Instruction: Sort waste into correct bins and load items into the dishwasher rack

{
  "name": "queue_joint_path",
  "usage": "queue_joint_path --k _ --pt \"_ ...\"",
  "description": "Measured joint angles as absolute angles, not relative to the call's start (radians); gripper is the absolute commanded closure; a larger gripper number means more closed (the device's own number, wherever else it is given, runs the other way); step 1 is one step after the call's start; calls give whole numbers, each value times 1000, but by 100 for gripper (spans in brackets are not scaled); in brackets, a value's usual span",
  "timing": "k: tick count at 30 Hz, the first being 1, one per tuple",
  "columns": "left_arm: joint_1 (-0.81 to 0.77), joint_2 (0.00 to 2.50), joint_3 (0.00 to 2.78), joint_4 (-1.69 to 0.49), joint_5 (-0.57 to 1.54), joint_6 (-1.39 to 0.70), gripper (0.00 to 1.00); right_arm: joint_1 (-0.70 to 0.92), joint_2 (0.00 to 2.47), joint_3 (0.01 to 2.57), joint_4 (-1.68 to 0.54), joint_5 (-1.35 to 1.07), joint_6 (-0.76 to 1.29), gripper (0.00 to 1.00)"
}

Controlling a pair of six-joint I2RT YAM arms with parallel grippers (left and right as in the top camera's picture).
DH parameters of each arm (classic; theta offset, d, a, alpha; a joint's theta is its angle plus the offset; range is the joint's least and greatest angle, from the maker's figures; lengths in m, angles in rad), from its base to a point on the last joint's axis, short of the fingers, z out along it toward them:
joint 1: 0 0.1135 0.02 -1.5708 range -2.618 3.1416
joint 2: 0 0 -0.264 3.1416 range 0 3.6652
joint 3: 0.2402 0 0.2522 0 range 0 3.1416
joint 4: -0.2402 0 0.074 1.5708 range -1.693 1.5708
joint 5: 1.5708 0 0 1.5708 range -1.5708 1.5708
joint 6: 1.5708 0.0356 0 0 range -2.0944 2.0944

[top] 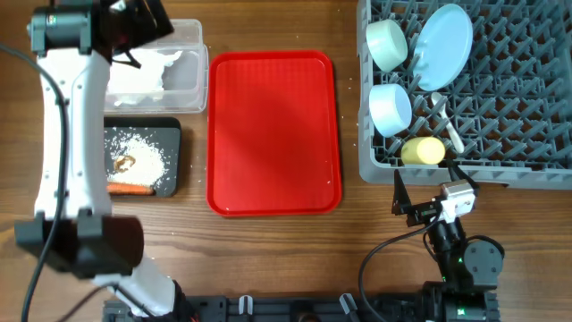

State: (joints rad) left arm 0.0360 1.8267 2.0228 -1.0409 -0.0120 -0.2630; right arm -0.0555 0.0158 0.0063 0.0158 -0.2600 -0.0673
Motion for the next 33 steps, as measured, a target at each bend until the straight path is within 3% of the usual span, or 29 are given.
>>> queue_joint_path --k 4,8,15,22,33 --pt "1 1520 1700 -702 -14 -227 0 -56 16 6 18 -258 -67 0" --pt "11 1032 1101 -319 -14 -208 0 -56 17 6 19 -255 -67 0" --pt "22 444 403 -96 -14 -208 0 -56 20 6 16 -253 -67 0" --pt "22 211 126 -12 -14 -244 0 -56 20 6 16 -253 -67 0" --pt "22 16 14 -29 -15 -246 0 -56 20 6 16 -253 -67 0"
